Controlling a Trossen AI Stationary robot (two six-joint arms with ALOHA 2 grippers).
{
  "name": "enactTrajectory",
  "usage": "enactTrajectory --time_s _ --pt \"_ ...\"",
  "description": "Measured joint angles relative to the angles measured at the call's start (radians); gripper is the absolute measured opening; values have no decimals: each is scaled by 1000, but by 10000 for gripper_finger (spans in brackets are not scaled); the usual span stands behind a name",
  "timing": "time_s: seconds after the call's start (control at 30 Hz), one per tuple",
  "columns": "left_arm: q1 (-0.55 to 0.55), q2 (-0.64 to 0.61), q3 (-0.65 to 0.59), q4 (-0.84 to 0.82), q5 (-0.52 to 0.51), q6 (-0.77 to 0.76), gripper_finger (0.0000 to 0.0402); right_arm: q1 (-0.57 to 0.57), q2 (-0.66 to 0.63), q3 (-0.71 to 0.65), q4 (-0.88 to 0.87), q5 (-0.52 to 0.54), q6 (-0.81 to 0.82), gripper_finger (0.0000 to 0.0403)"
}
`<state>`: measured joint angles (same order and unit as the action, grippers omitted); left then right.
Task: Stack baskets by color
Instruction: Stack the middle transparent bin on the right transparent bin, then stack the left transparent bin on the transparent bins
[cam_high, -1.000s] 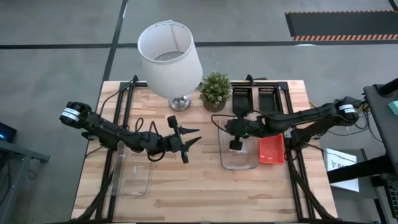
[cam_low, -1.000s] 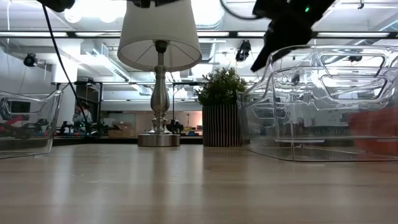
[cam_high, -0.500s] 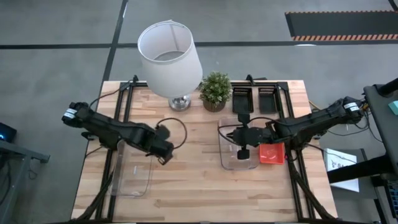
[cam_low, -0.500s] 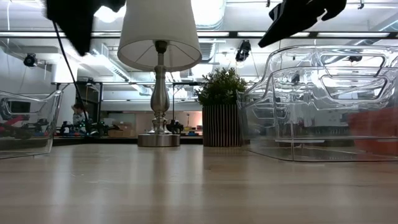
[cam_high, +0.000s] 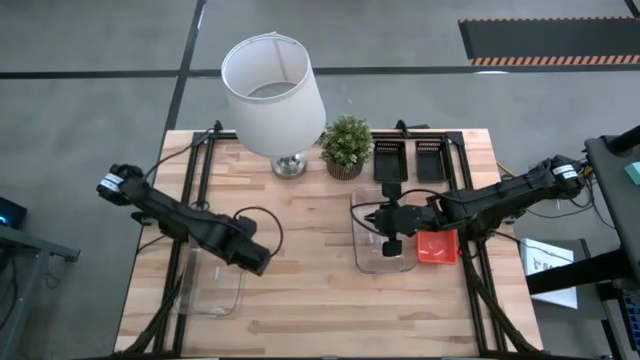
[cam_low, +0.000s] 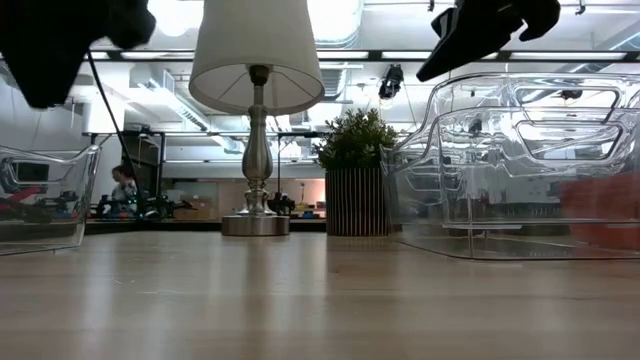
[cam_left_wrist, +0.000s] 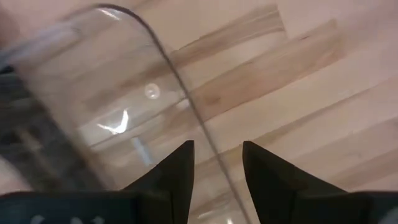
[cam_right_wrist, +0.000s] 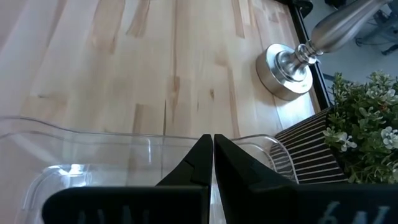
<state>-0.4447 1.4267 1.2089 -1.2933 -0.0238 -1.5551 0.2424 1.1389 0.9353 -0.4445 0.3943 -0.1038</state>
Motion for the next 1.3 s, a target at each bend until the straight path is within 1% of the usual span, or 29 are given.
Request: enactTrajectory --time_s 0.1,0.17,0.3,0.47,0.67,0.73,0.8,1.0,1.07,1.17,1.23,1.3 --pt "-5 1 -64 111 0 -10 120 0 0 -3 0 0 -2 9" --pt "-6 5 -107 157 0 -19 120 0 0 -4 0 0 -2 9" --pt "-6 6 -167 161 2 -58 120 0 0 -4 0 -1 0 9" --pt "-6 9 -215 176 1 -62 120 0 0 -4 1 -1 25 9" --pt "-6 11 -264 275 2 -36 119 2 0 -4 1 -1 26 9" --pt "-6 11 -279 282 4 -32 110 2 0 -6 2 -1 31 9" --pt "-5 11 -285 290 9 -26 93 2 0 -11 1 -1 43 9" --pt "-5 11 -284 293 14 11 14 2 1 -30 16 -1 60 9" --pt "-4 11 -282 303 11 16 8 2 1 -37 16 -1 68 9" --pt "-7 8 -273 298 12 66 7 2 1 -47 17 -2 87 9" --pt "-8 6 -250 299 23 126 4 2 1 -54 17 -2 99 9" --pt "-9 2 -219 300 37 227 3 2 1 -61 16 -2 105 9"
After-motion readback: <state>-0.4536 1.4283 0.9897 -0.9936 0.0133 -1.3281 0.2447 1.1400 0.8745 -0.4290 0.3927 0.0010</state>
